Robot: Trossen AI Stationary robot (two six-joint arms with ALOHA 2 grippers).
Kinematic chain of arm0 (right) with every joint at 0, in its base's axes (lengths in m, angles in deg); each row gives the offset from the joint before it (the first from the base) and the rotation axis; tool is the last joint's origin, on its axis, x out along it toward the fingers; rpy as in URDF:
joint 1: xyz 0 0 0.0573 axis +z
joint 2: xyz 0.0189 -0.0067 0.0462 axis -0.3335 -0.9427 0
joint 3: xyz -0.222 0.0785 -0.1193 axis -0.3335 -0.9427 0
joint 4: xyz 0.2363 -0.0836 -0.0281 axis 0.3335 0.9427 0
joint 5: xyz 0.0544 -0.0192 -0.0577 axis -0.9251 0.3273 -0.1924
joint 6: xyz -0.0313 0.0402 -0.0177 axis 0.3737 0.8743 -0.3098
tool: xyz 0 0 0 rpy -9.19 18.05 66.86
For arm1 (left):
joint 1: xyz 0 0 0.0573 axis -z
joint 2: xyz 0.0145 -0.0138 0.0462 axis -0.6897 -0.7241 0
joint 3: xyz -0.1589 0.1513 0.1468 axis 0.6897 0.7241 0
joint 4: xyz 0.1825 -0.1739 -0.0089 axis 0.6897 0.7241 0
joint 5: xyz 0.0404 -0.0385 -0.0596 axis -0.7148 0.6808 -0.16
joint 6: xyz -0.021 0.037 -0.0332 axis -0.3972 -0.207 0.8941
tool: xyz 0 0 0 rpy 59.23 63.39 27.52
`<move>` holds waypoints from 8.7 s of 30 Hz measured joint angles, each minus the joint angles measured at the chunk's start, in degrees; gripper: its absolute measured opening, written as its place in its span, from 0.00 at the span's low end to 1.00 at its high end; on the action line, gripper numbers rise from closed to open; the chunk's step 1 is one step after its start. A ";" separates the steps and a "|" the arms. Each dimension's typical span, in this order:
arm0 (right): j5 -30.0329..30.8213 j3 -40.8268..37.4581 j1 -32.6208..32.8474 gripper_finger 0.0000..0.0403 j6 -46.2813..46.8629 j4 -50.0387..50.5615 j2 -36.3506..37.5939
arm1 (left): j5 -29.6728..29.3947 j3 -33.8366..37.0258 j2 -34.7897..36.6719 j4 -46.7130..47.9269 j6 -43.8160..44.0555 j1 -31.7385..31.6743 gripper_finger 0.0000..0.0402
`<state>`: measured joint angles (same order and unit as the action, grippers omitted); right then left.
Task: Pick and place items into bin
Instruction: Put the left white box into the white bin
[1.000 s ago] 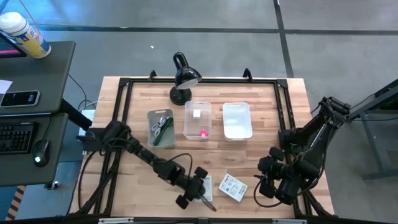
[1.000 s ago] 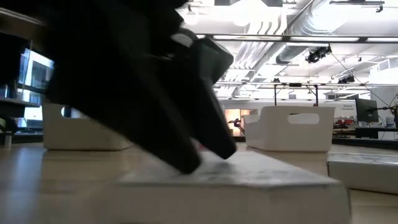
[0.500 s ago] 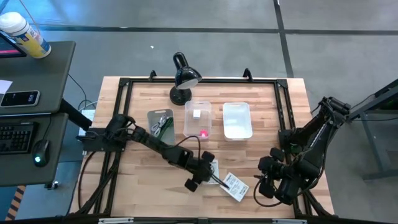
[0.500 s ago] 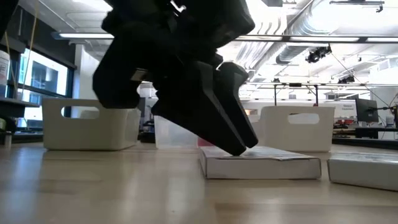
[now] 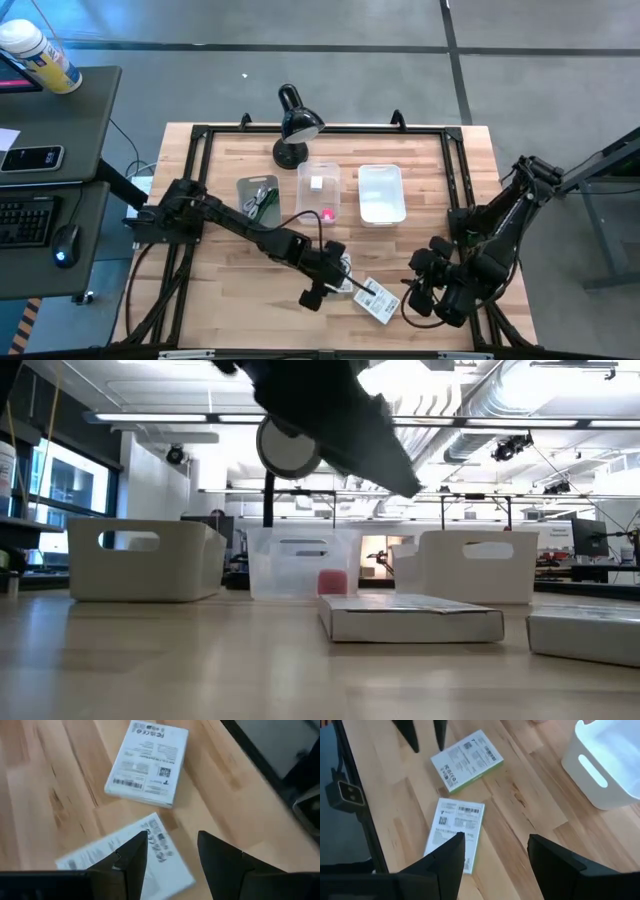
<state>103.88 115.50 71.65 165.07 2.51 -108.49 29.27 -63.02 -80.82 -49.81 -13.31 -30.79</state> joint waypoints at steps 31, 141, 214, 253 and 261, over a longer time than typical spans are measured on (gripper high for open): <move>-2.37 -0.04 -10.82 0.51 -0.32 -15.25 -14.03 | -14.68 8.89 0.86 7.11 20.92 5.25 0.26; -27.27 -25.48 -30.07 0.51 16.66 -74.21 -20.31 | -21.60 15.94 -1.48 -9.25 26.30 6.32 0.28; -19.84 -25.79 -26.09 0.51 9.79 -86.01 -21.20 | -21.38 15.90 -2.68 -8.03 27.00 5.64 0.28; -18.56 -25.50 -23.89 0.41 13.70 -84.48 -20.25 | -23.68 16.10 -2.80 -14.86 24.70 5.50 0.28; -19.38 -25.55 -23.45 0.43 13.53 -86.43 -20.26 | -24.34 16.12 -0.62 -14.09 22.79 5.42 0.28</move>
<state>84.50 89.95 48.21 178.60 -83.92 -128.75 4.93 -46.90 -81.44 -63.90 9.47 -25.37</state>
